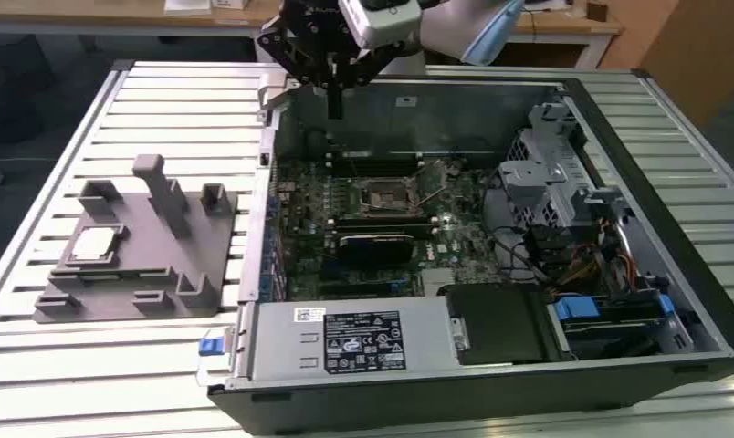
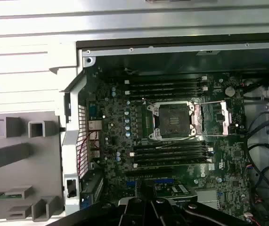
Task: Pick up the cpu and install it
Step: 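Reach for the cpu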
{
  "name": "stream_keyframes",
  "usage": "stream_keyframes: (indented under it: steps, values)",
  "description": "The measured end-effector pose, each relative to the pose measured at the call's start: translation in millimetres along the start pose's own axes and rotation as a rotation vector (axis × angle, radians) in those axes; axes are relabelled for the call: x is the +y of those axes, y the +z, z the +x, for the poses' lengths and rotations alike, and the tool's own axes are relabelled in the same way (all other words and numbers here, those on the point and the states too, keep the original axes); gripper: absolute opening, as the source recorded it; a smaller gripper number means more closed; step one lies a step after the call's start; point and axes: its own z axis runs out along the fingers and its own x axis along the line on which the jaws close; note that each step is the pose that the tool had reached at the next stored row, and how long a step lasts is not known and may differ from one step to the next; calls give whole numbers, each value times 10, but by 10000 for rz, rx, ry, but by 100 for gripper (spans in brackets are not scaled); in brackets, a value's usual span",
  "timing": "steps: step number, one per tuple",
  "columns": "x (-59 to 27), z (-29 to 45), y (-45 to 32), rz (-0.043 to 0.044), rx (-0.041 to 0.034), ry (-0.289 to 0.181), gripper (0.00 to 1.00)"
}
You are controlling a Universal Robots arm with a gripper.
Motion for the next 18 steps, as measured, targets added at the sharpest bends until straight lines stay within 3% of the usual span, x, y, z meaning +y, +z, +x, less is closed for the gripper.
stream_keyframes:
  steps: [5, 18]
  values:
    - [-2, 29, -1, 0, -1, 0, 11]
    - [-20, 263, -6, 0, 0, 0, 11]
